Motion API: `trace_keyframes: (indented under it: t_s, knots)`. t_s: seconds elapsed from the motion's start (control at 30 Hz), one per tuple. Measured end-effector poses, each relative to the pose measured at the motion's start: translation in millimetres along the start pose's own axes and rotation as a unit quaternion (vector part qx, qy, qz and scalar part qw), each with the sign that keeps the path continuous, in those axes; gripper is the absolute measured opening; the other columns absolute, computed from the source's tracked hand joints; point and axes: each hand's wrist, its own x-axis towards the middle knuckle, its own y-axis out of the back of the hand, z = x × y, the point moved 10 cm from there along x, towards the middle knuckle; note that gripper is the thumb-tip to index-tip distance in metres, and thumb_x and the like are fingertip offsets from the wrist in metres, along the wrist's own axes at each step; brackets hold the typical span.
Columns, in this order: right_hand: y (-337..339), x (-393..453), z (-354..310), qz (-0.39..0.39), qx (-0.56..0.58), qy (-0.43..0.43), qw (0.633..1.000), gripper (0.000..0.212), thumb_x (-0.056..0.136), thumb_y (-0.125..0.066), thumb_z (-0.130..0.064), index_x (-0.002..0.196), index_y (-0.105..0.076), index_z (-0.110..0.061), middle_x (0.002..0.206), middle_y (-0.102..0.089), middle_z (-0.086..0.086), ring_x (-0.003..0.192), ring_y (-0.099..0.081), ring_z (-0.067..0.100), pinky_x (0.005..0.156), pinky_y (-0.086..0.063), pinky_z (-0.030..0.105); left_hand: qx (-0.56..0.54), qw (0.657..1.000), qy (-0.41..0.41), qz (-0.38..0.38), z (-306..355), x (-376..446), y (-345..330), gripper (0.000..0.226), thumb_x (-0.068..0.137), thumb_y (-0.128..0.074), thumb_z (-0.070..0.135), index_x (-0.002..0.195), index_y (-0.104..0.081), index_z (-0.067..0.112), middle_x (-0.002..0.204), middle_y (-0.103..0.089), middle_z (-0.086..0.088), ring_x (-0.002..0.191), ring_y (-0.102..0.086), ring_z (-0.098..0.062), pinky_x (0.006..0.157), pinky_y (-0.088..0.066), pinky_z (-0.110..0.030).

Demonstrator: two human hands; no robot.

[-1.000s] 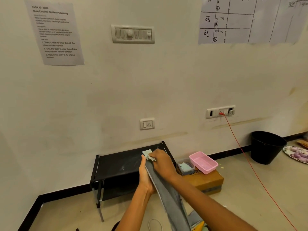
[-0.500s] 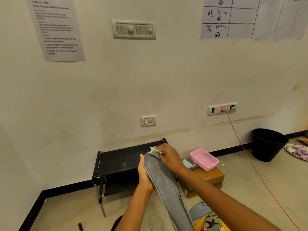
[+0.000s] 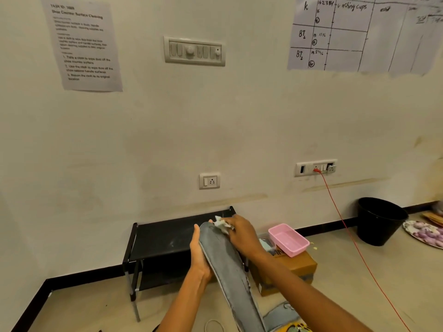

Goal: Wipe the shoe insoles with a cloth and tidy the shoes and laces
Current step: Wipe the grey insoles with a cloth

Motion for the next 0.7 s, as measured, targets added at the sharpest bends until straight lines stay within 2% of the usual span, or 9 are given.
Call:
trace_keyframes:
  t_s: [0.1, 0.2, 0.3, 0.37, 0.43, 0.5, 0.53, 0.6, 0.7]
  knots:
    - [-22.6, -10.7, -8.3, -0.039, -0.002, 0.002, 0.999, 0.026, 0.094, -0.045, -0.013, 0.109, -0.066, -0.014, 0.105, -0.060, 0.011, 0.099, -0.057, 0.026, 0.083, -0.042, 0.028, -0.036, 0.999, -0.033, 0.022, 10.8, 4.5, -5.2, 0.050, 0.093, -0.037, 0.057, 0.114, -0.059, 0.017, 0.090, -0.064, -0.016, 0.084, -0.059, -0.029, 0.075, -0.048, -0.044]
    - [-45.5, -37.0, -31.7, -0.103, 0.038, 0.055, 0.992, 0.034, 0.088, -0.043, -0.012, 0.115, -0.064, -0.014, 0.124, -0.059, 0.011, 0.117, -0.053, 0.022, 0.102, -0.042, 0.034, -0.083, 0.994, -0.049, 0.045, 15.9, 13.1, 13.0, 0.045, 0.091, -0.043, 0.055, 0.118, -0.056, 0.022, 0.088, -0.060, -0.017, 0.090, -0.059, -0.033, 0.084, -0.047, -0.052]
    - [-46.2, -50.2, -37.4, -0.186, 0.080, 0.083, 0.976, 0.027, 0.090, -0.051, -0.014, 0.110, -0.067, -0.007, 0.113, -0.065, 0.012, 0.104, -0.060, 0.020, 0.093, -0.048, 0.029, -0.095, 0.993, -0.064, 0.040, 19.3, 11.5, 29.4, 0.043, 0.091, -0.043, 0.055, 0.114, -0.057, 0.021, 0.081, -0.063, -0.015, 0.092, -0.059, -0.034, 0.084, -0.049, -0.053]
    - [-27.5, -44.1, -30.7, -0.146, 0.123, 0.055, 0.980, 0.017, 0.090, -0.056, -0.013, 0.100, -0.070, -0.008, 0.103, -0.065, 0.009, 0.095, -0.060, 0.019, 0.083, -0.047, 0.024, -0.084, 0.994, -0.066, 0.024, 23.8, 4.5, 23.6, 0.043, 0.091, -0.042, 0.056, 0.115, -0.058, 0.023, 0.081, -0.066, -0.014, 0.089, -0.061, -0.032, 0.080, -0.053, -0.048]
    - [3.8, -30.2, -7.9, -0.006, 0.171, -0.027, 0.985, 0.014, 0.091, -0.056, -0.012, 0.089, -0.068, -0.020, 0.098, -0.061, 0.006, 0.092, -0.059, 0.019, 0.081, -0.049, 0.025, -0.059, 0.995, -0.074, 0.018, 27.2, 0.3, 15.7, 0.044, 0.092, -0.039, 0.056, 0.117, -0.058, 0.025, 0.083, -0.067, -0.013, 0.081, -0.062, -0.027, 0.073, -0.055, -0.040]
    - [20.0, -23.8, 5.0, 0.088, 0.153, -0.061, 0.982, 0.017, 0.091, -0.055, -0.012, 0.096, -0.069, -0.021, 0.099, -0.061, 0.009, 0.089, -0.058, 0.018, 0.078, -0.049, 0.027, -0.055, 0.996, -0.069, 0.012, 24.5, -2.5, 10.3, 0.046, 0.091, -0.039, 0.058, 0.120, -0.057, 0.026, 0.087, -0.067, -0.013, 0.081, -0.062, -0.026, 0.077, -0.052, -0.041]
    - [16.5, -21.9, 2.9, 0.086, 0.124, -0.052, 0.987, 0.019, 0.092, -0.055, -0.012, 0.104, -0.069, -0.016, 0.102, -0.061, 0.009, 0.089, -0.057, 0.016, 0.076, -0.046, 0.023, -0.053, 0.996, -0.066, 0.014, 22.0, -3.1, 9.7, 0.047, 0.092, -0.039, 0.058, 0.121, -0.057, 0.026, 0.089, -0.067, -0.014, 0.082, -0.062, -0.026, 0.078, -0.050, -0.041]
    - [-6.0, -21.2, -1.8, 0.027, 0.046, -0.034, 0.998, 0.025, 0.094, -0.052, -0.016, 0.114, -0.065, -0.011, 0.107, -0.061, 0.009, 0.095, -0.058, 0.019, 0.077, -0.040, 0.019, -0.046, 0.996, -0.075, 0.021, 19.6, -3.8, 9.8, 0.048, 0.093, -0.037, 0.055, 0.125, -0.055, 0.023, 0.095, -0.065, -0.013, 0.084, -0.062, -0.025, 0.075, -0.051, -0.039]
    - [-28.3, -33.2, -16.8, -0.009, 0.017, -0.011, 1.000, 0.027, 0.095, -0.046, -0.010, 0.117, -0.062, -0.008, 0.117, -0.060, 0.013, 0.110, -0.056, 0.025, 0.093, -0.044, 0.030, -0.039, 0.995, -0.079, 0.036, 16.9, -2.4, 8.7, 0.044, 0.094, -0.039, 0.053, 0.121, -0.055, 0.022, 0.097, -0.061, -0.015, 0.091, -0.061, -0.028, 0.081, -0.049, -0.042]
